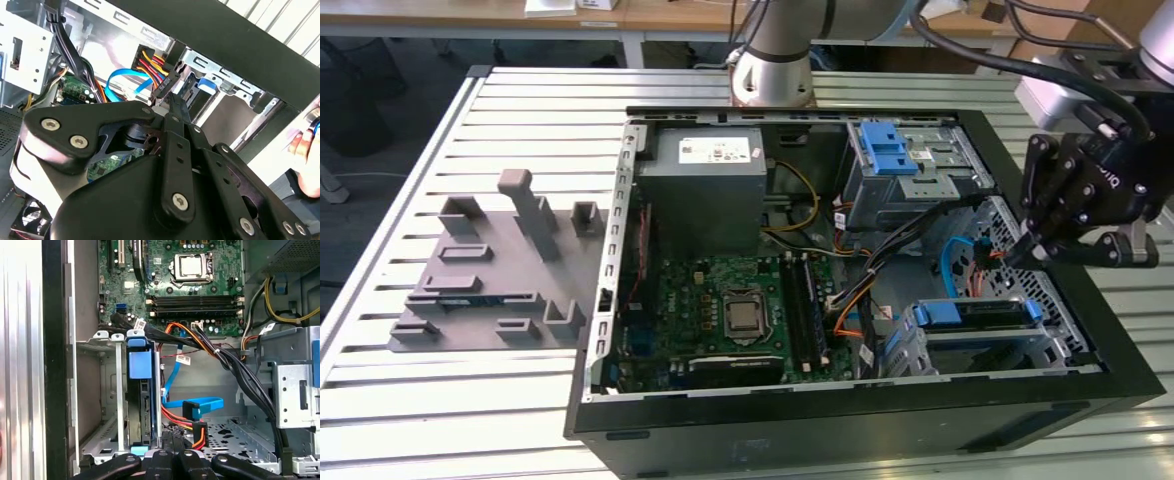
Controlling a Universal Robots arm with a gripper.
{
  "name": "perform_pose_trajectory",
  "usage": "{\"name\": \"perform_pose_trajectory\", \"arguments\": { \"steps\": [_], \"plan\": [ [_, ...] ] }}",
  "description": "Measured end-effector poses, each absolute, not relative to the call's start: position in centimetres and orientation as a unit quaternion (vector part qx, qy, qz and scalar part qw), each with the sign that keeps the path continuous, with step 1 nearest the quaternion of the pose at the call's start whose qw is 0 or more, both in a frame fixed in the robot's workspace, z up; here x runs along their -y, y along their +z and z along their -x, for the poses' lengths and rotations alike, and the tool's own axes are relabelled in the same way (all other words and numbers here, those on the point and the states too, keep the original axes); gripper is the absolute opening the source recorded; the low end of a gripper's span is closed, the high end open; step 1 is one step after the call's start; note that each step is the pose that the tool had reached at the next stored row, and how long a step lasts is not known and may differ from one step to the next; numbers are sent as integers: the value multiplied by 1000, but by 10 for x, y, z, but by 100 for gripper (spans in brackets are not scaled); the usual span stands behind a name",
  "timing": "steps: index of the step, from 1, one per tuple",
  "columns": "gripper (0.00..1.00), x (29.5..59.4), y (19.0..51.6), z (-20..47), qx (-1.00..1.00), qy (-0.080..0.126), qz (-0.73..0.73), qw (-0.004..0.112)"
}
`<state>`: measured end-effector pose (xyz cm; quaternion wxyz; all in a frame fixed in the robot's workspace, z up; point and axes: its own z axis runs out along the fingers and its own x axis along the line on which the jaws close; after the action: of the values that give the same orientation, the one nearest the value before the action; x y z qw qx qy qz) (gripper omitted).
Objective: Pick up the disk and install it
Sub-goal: 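Insert the first disk wire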
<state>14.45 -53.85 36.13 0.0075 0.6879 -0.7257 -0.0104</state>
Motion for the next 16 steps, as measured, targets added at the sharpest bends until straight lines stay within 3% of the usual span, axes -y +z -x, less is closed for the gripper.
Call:
{"name": "perform_pose_trajectory", "arguments": {
  "steps": [12,16],
  "plan": [
    [11,533,365,-147,734,-10,-679,8],
    [11,530,365,-149,735,-4,-678,15]
  ]
}}
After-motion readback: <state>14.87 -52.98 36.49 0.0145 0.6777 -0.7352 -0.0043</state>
